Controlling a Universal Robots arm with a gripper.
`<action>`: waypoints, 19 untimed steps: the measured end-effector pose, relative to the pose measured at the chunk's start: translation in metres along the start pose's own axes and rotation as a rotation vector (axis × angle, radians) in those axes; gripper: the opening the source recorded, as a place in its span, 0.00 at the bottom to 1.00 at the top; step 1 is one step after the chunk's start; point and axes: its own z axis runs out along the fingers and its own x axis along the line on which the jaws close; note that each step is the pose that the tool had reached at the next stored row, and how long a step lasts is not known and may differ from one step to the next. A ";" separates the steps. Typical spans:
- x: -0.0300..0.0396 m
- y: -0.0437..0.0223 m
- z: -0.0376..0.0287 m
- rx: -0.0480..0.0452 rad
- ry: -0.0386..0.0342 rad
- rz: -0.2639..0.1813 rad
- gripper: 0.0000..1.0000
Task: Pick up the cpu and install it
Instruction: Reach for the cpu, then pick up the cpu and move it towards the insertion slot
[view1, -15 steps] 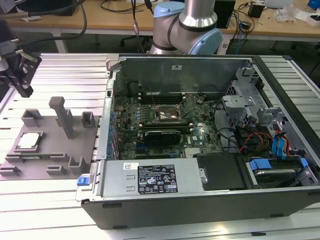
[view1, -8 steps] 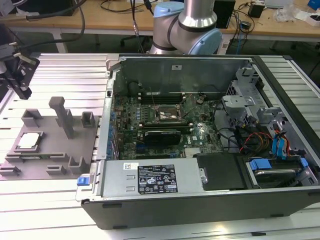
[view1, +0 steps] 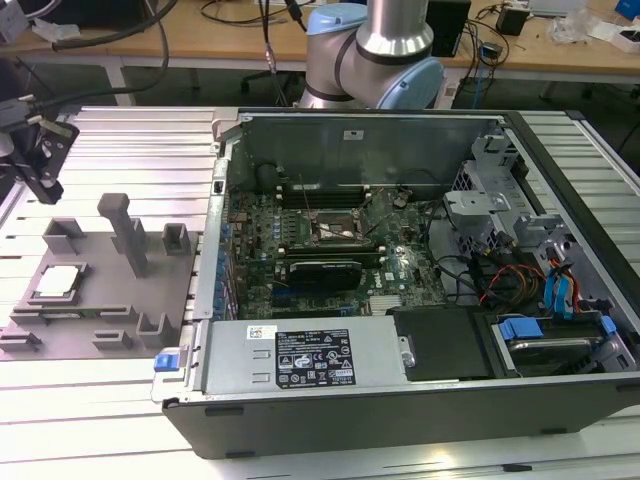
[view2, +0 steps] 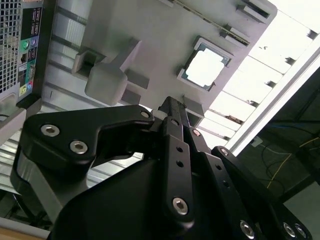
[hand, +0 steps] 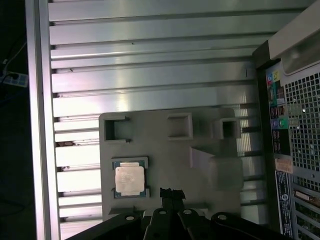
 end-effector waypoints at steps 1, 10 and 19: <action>0.0003 -0.0001 0.0005 0.0001 0.0000 0.000 0.11; 0.0068 -0.0009 0.0064 0.0001 0.0000 0.000 0.11; 0.0076 -0.0010 0.0084 0.0000 0.0000 0.000 0.11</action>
